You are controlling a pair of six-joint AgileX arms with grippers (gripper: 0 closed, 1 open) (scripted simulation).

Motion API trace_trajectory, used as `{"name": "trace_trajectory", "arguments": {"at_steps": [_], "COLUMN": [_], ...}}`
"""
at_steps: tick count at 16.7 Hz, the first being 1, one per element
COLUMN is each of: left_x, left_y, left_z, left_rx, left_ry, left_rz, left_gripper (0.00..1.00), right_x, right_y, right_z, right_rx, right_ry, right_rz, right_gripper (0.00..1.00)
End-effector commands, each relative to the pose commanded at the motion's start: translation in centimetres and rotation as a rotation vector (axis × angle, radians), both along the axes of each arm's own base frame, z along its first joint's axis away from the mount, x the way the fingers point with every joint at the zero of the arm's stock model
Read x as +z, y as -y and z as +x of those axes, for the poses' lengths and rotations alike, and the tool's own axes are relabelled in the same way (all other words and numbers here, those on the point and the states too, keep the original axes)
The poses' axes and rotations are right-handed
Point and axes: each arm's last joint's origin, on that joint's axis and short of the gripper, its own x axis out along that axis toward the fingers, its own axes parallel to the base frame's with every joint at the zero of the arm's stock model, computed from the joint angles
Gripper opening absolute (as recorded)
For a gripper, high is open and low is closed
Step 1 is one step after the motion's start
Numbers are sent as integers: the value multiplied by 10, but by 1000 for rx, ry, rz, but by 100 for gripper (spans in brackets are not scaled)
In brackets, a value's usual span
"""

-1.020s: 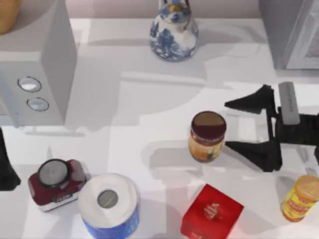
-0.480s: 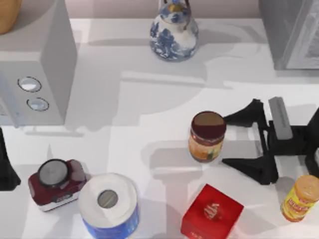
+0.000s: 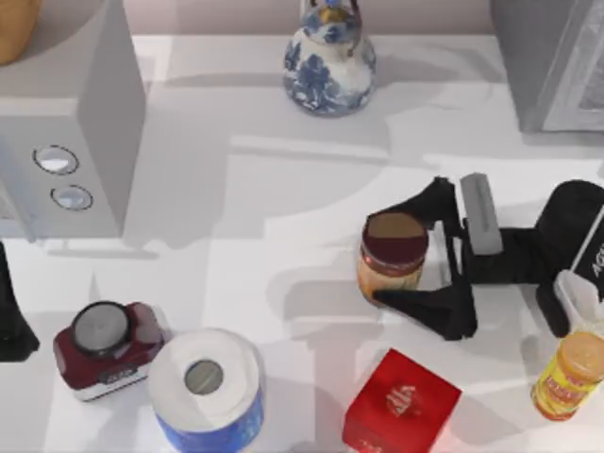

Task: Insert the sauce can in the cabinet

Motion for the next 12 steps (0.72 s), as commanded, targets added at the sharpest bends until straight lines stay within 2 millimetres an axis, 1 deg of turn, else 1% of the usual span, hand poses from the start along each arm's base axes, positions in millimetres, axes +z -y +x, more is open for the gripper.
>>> {"name": "trace_trajectory", "arguments": {"at_steps": [1, 3, 7, 12], "left_x": [0, 0, 0, 0], "left_y": [0, 0, 0, 0], "left_z": [0, 0, 0, 0], "left_rx": [0, 0, 0, 0], "left_ry": [0, 0, 0, 0], "left_rz": [0, 0, 0, 0], "left_gripper": [100, 100, 100, 100], "right_x": [0, -2, -2, -2], "right_y": [-6, -12, -13, -13], "right_z": [-3, -9, -9, -9], "right_rx": [0, -1, -1, -1], "right_ry": [-1, -2, -2, -2], "right_rz": [-1, -4, -4, -4], "right_gripper": [100, 100, 100, 62]}}
